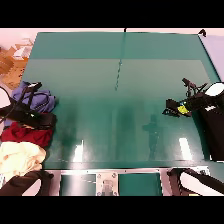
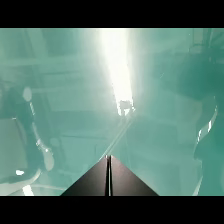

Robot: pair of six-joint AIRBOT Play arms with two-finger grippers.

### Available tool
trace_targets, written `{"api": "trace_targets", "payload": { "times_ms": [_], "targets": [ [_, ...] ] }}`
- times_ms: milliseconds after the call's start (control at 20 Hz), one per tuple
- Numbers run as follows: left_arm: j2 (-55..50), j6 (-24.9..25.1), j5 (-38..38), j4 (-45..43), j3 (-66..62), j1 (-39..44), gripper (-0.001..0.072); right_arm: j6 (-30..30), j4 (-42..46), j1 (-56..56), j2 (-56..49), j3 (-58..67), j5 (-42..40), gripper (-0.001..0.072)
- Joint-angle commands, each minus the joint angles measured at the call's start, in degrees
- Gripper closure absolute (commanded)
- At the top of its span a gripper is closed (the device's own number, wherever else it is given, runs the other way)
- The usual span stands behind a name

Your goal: Fold the shirts.

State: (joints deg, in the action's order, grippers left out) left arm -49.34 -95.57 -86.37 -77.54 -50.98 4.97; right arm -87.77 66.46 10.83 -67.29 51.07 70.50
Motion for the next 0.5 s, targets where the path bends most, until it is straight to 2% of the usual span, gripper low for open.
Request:
{"api": "trace_targets", "payload": {
  "times_ms": [0,300,350,400,450],
  "targets": [
    [0.04,0.02,0.02,-0.02,0.02,-0.02,0.0673,-0.02,0.00,-0.04,0.04,-0.04,0.02,0.0701],
    [0.04,0.07,7.13,-0.72,0.04,-0.02,0.0672,-0.02,0.00,-0.04,0.04,-0.04,0.02,0.0701],
    [0.04,0.42,8.11,-3.26,0.02,-0.02,0.0641,-0.02,0.00,-0.04,0.04,-0.04,0.02,0.0701],
    [0.04,2.36,9.11,-7.56,0.04,-0.02,0.0275,-0.02,0.00,-0.04,0.04,-0.04,0.02,0.0701],
    [0.04,2.38,10.93,-14.93,0.02,-0.02,0.0014,-0.02,0.00,-0.04,0.04,-0.04,0.02,0.0701]
  ]
}}
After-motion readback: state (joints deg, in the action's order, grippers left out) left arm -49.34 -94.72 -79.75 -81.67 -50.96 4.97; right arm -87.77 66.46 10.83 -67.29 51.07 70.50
